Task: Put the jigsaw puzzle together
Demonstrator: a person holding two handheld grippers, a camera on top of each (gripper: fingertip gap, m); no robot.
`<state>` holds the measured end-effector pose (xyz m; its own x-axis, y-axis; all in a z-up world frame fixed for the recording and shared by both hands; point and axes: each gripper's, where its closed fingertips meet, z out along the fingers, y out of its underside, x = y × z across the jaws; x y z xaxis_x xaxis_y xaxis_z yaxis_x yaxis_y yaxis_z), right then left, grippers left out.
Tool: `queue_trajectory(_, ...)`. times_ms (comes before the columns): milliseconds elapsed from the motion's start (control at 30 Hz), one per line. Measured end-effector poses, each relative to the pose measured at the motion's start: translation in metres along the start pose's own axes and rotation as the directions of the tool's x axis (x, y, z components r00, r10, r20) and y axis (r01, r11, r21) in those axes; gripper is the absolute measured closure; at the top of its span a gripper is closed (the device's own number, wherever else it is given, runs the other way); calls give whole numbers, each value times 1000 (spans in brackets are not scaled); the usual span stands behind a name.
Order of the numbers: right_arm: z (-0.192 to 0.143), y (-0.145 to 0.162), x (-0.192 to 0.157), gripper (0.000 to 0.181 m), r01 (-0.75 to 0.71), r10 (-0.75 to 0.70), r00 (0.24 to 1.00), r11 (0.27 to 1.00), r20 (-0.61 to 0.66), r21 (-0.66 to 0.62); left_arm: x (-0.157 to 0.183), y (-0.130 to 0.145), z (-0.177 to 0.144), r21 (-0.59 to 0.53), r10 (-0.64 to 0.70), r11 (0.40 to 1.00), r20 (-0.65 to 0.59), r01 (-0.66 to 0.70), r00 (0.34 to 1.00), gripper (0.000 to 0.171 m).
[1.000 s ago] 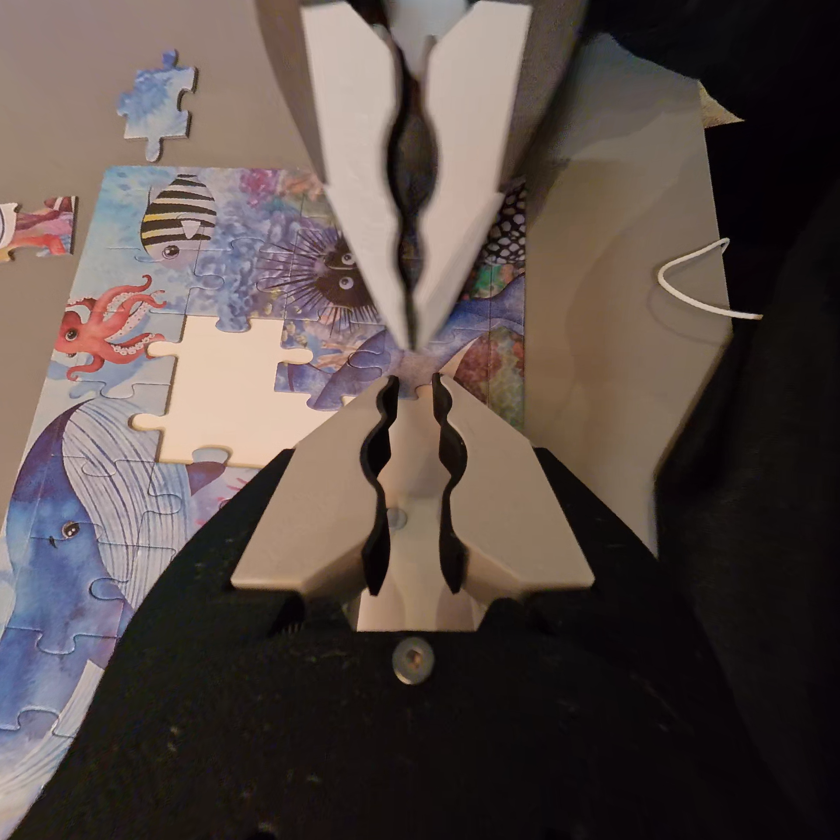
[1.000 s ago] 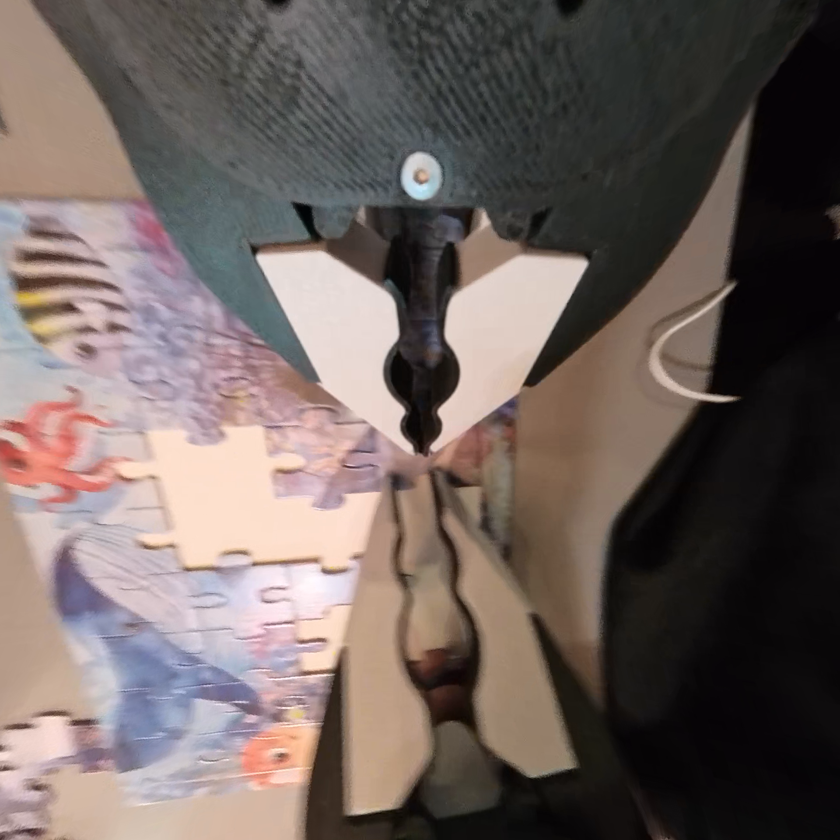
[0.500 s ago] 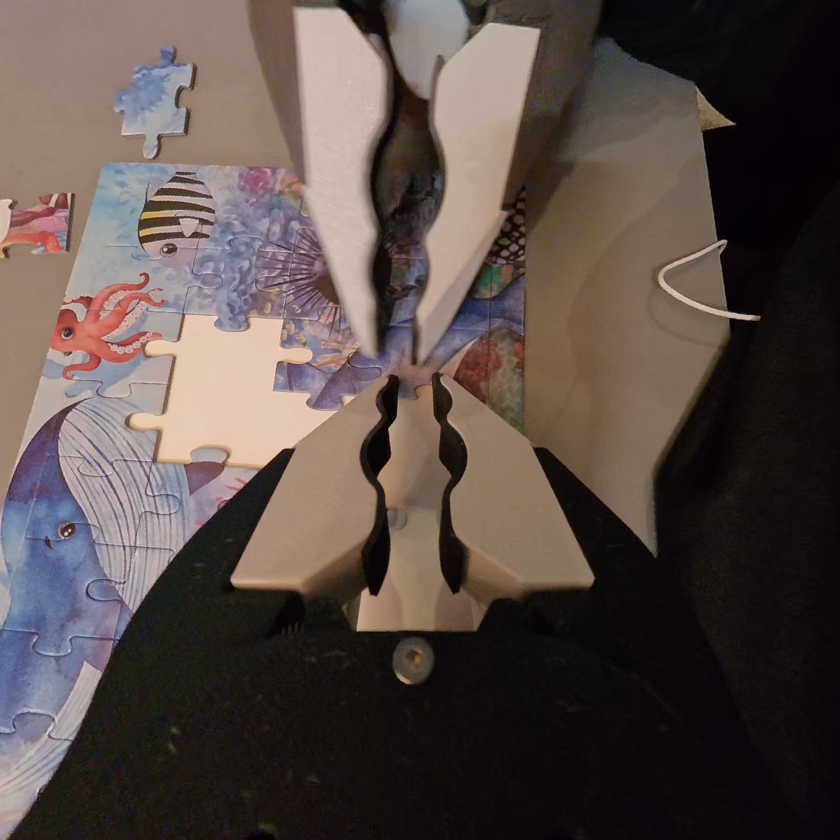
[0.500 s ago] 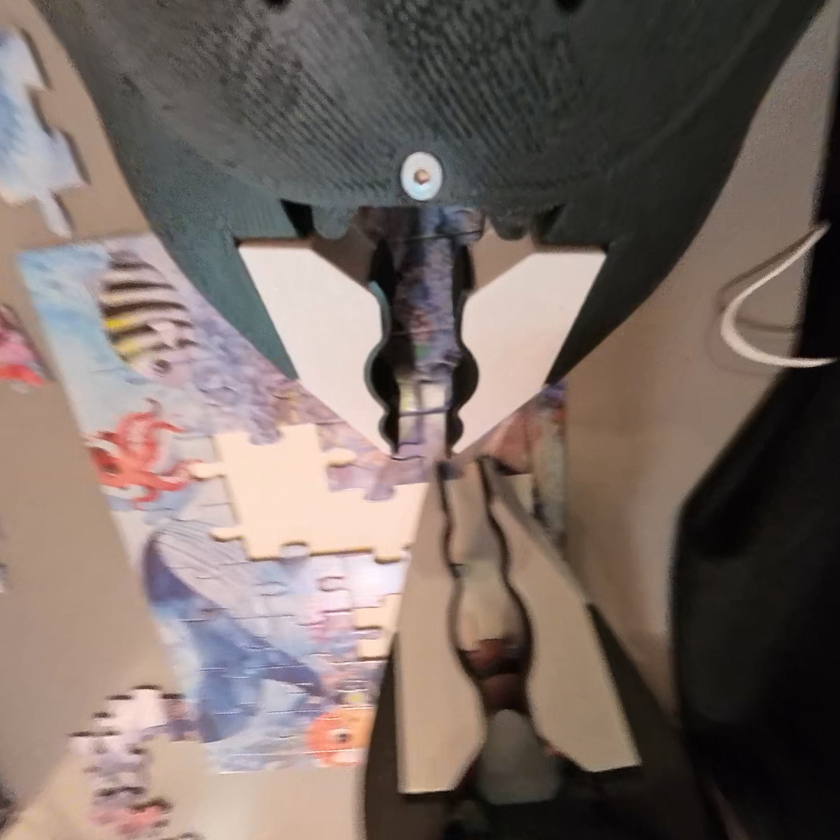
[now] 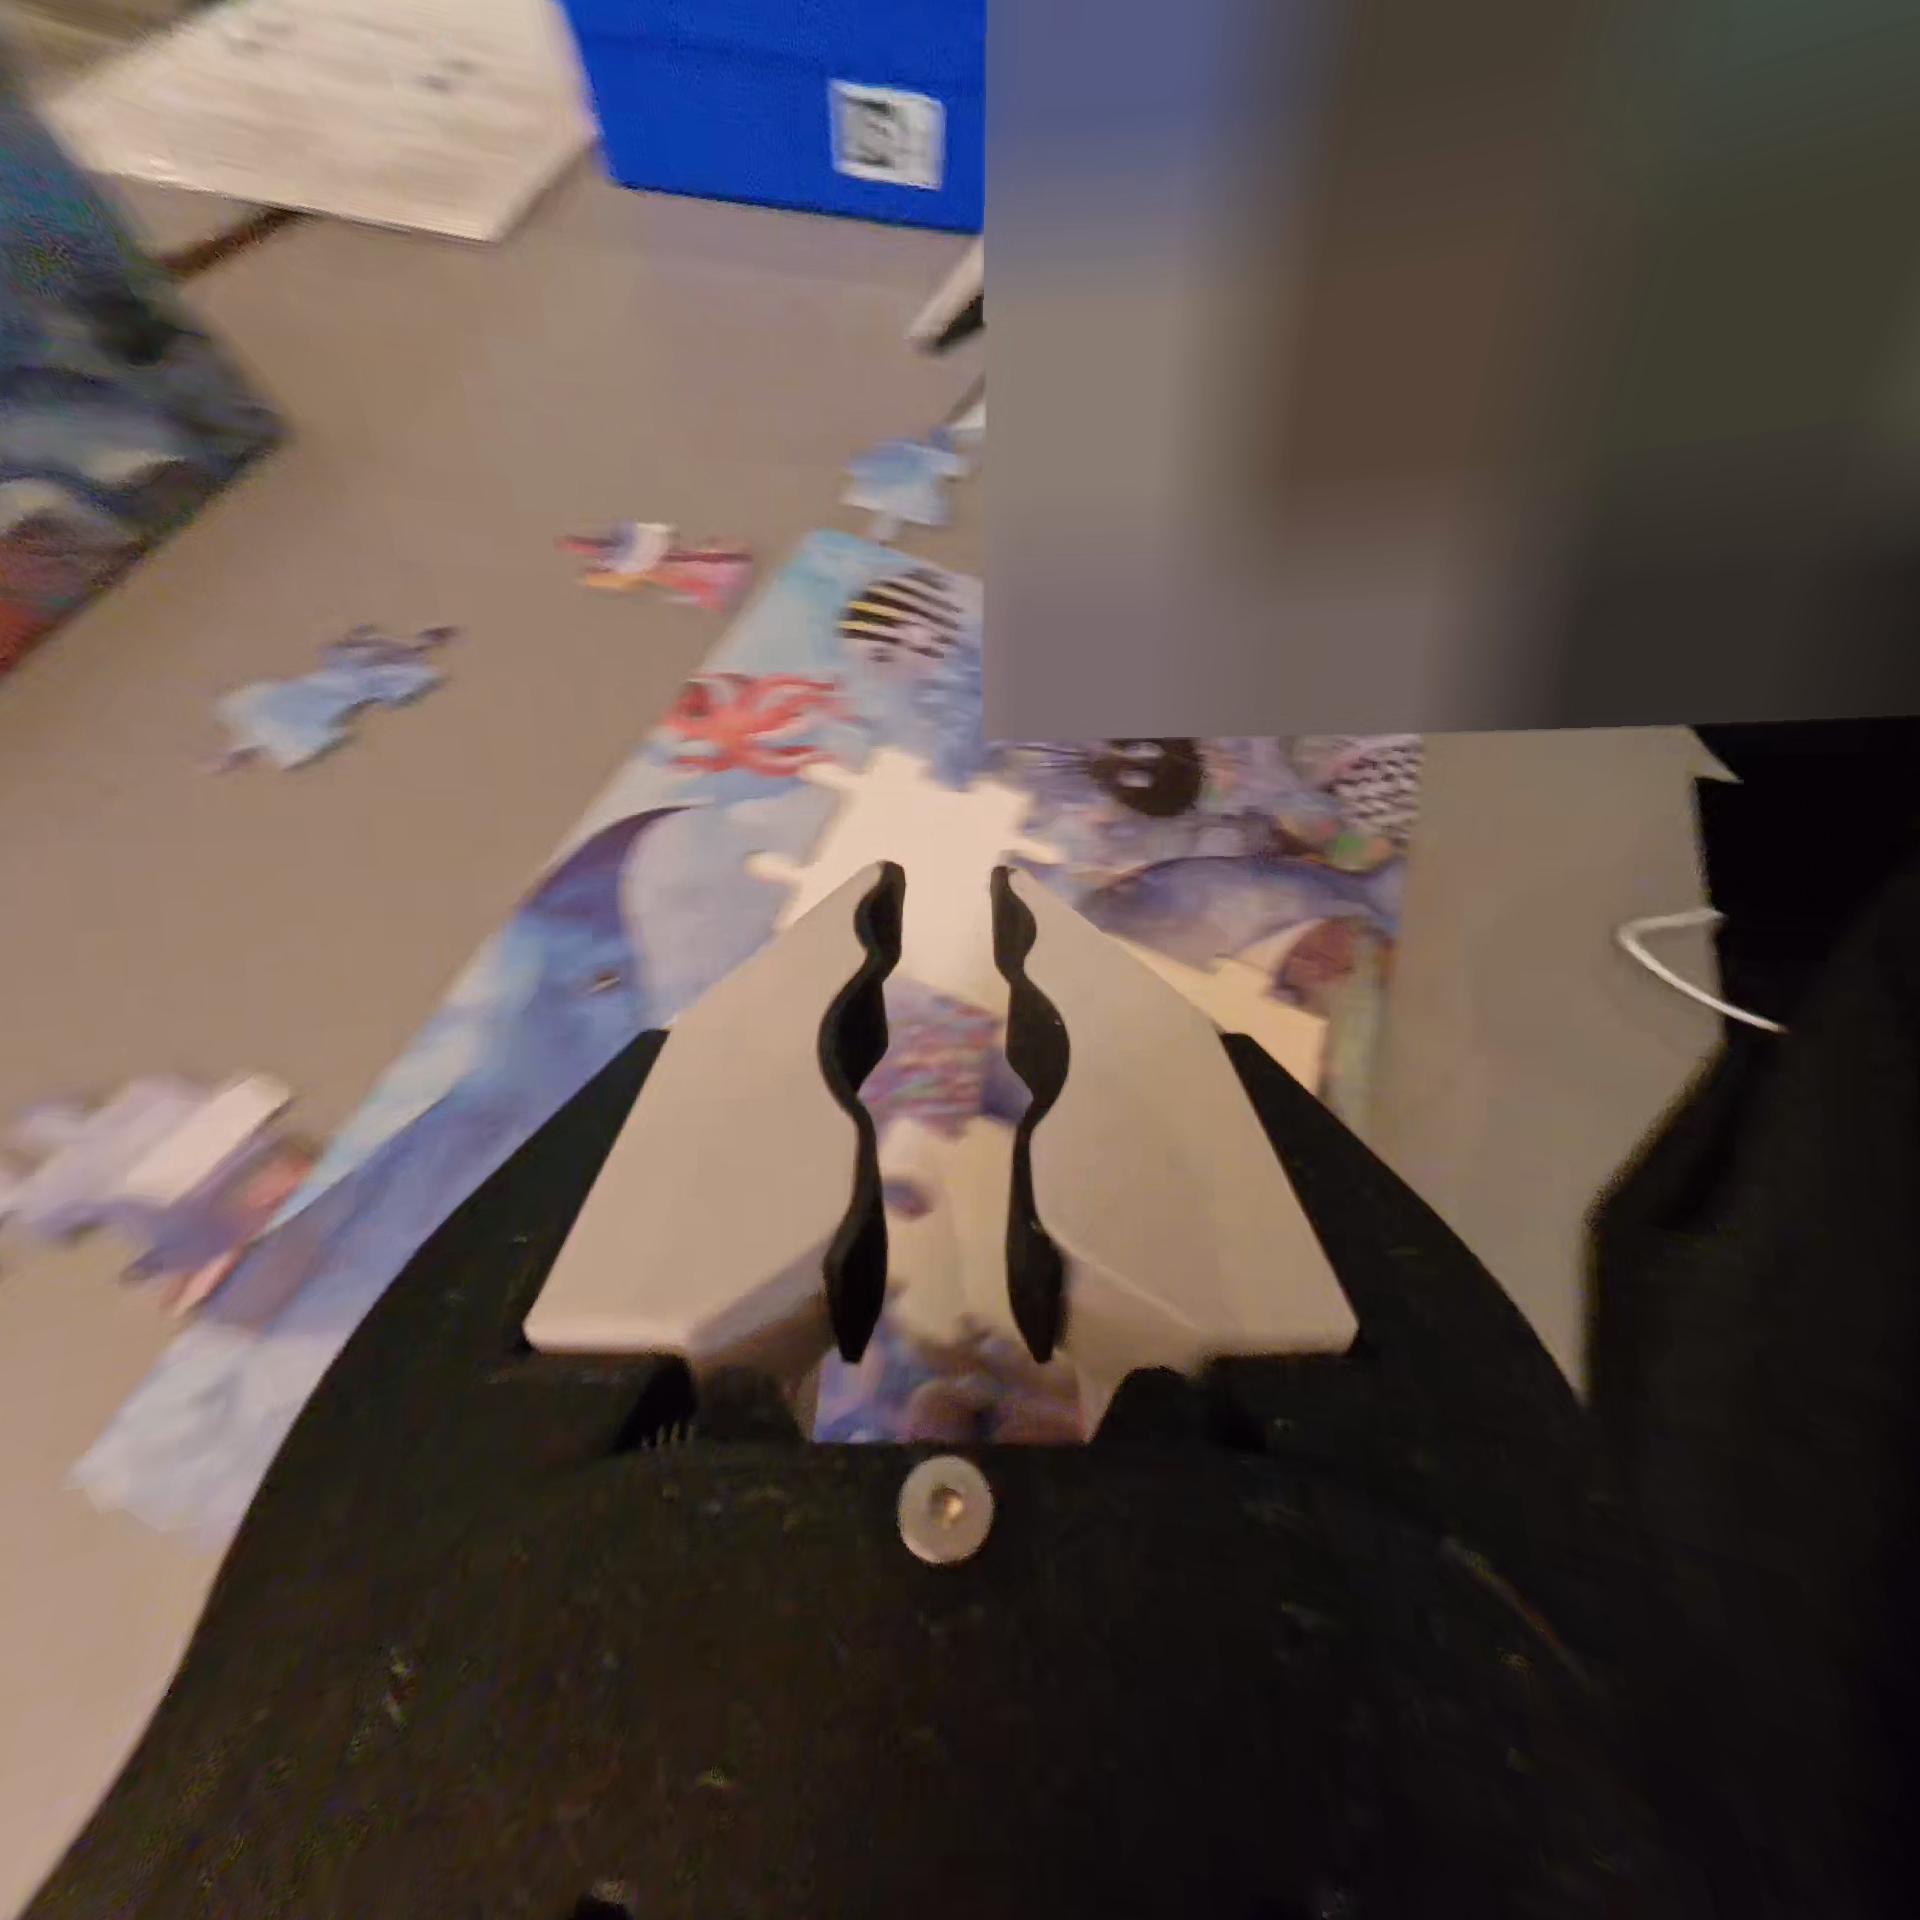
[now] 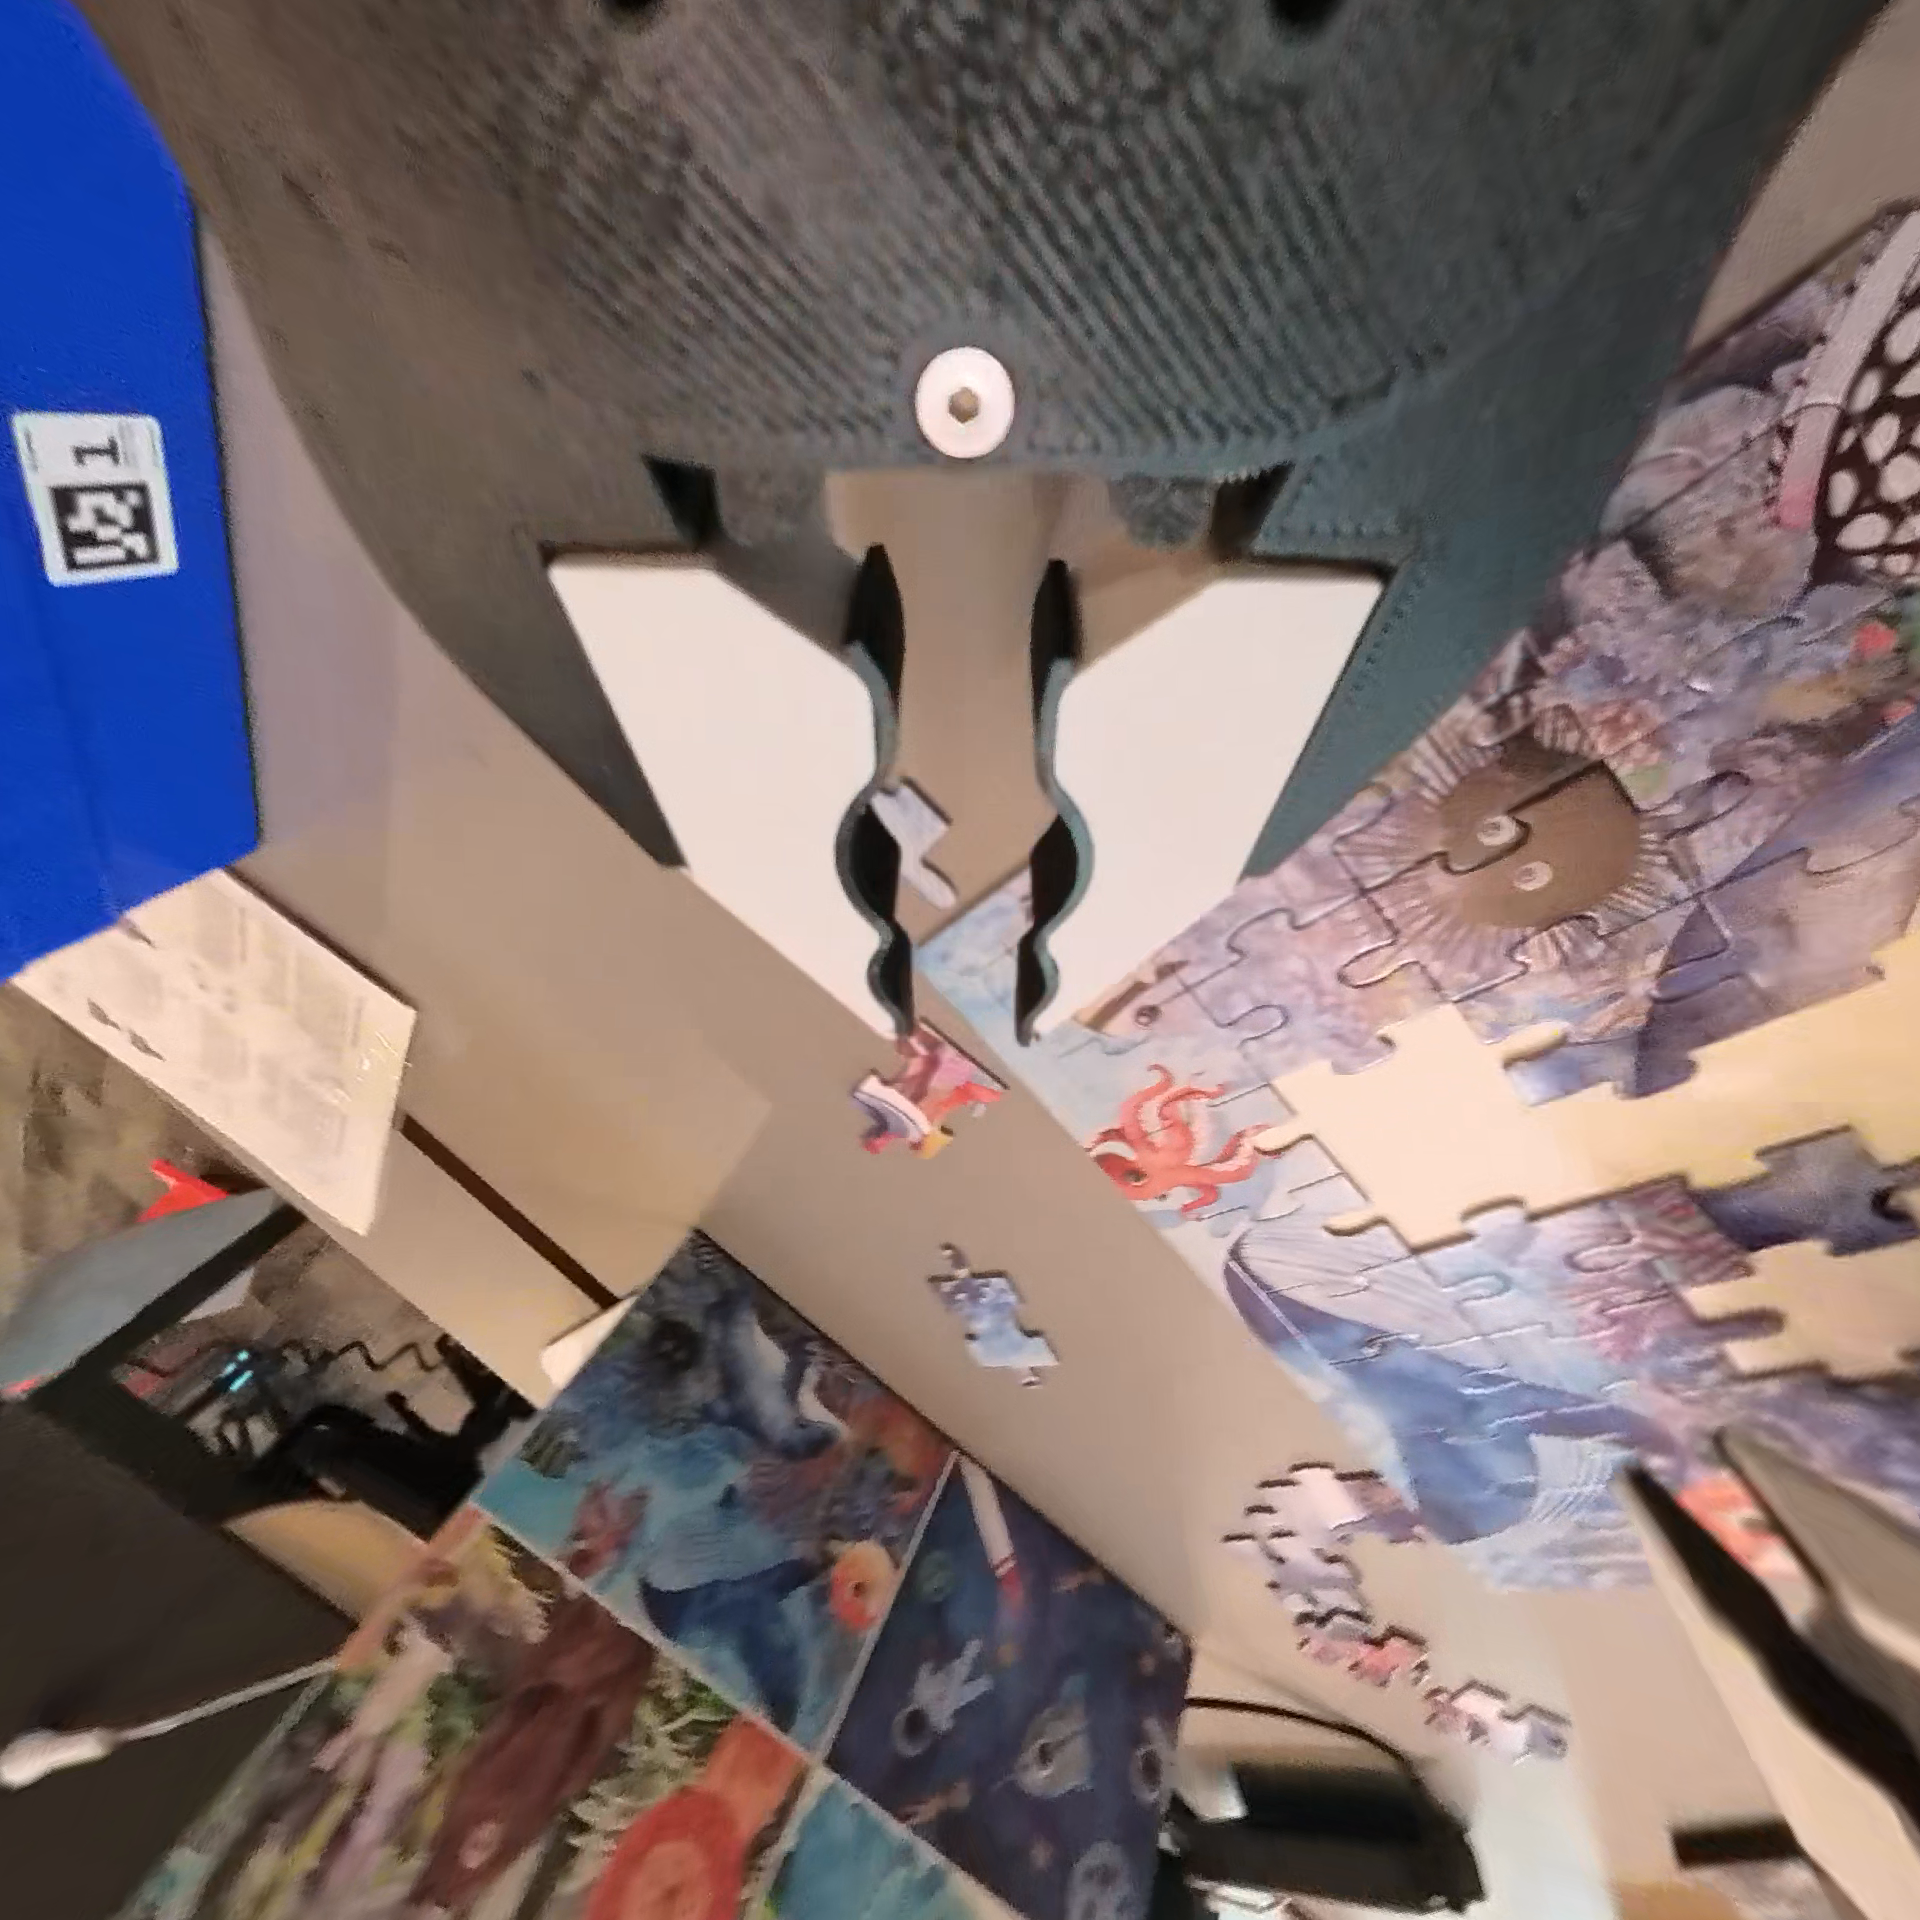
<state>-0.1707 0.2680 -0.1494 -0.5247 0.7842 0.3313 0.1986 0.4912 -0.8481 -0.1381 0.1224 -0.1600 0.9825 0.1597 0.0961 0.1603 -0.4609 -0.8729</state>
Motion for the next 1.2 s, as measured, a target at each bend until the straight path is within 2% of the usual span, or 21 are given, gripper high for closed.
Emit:
queue_trajectory(100,-5,5,18,164,-76,77,997,997,-30,28,-44,6,-30,35,-64,998,122,60,990,157)
queue_trajectory(167,-6,9,29,158,-125,127,990,991,-61,36,-67,15,-49,24,-60,998,200,57,978,157)
queue_trajectory(267,-6,22,45,157,-153,153,981,988,-122,10,-100,32,-75,-4,-38,999,336,41,941,157)
queue_trajectory(333,-5,34,54,157,-162,155,974,986,-163,-27,-112,42,-86,-4,-52,998,376,58,925,159)
queue_trajectory(400,-4,46,62,157,-191,176,966,980,-190,-61,-113,44,-88,38,-120,993,345,114,931,159)
queue_trajectory(467,-3,59,65,157,-243,219,956,964,-196,-105,-104,35,-86,100,-185,981,262,164,947,156)
queue_trajectory(533,-4,65,68,157,-279,252,946,953,-202,-117,-101,29,-88,143,-206,974,232,176,951,156)
queue_trajectory(767,-12,48,64,158,-272,263,950,962,-166,-32,-95,22,-89,197,-247,957,177,211,953,157)
queue_trajectory(933,-10,50,61,156,-271,261,953,961,-154,-49,-93,21,-87,200,-242,958,169,207,956,157)
queue_trajectory(967,-10,49,60,155,-272,264,953,961,-146,-43,-93,21,-86,198,-240,958,169,206,956,157)
queue_trajectory(1100,-11,32,50,131,-294,295,954,955,-57,34,-90,20,-84,198,-239,958,151,208,959,157)
queue_trajectory(1200,-11,30,47,125,-314,315,949,948,-29,43,-88,20,-82,192,-230,961,150,200,962,157)
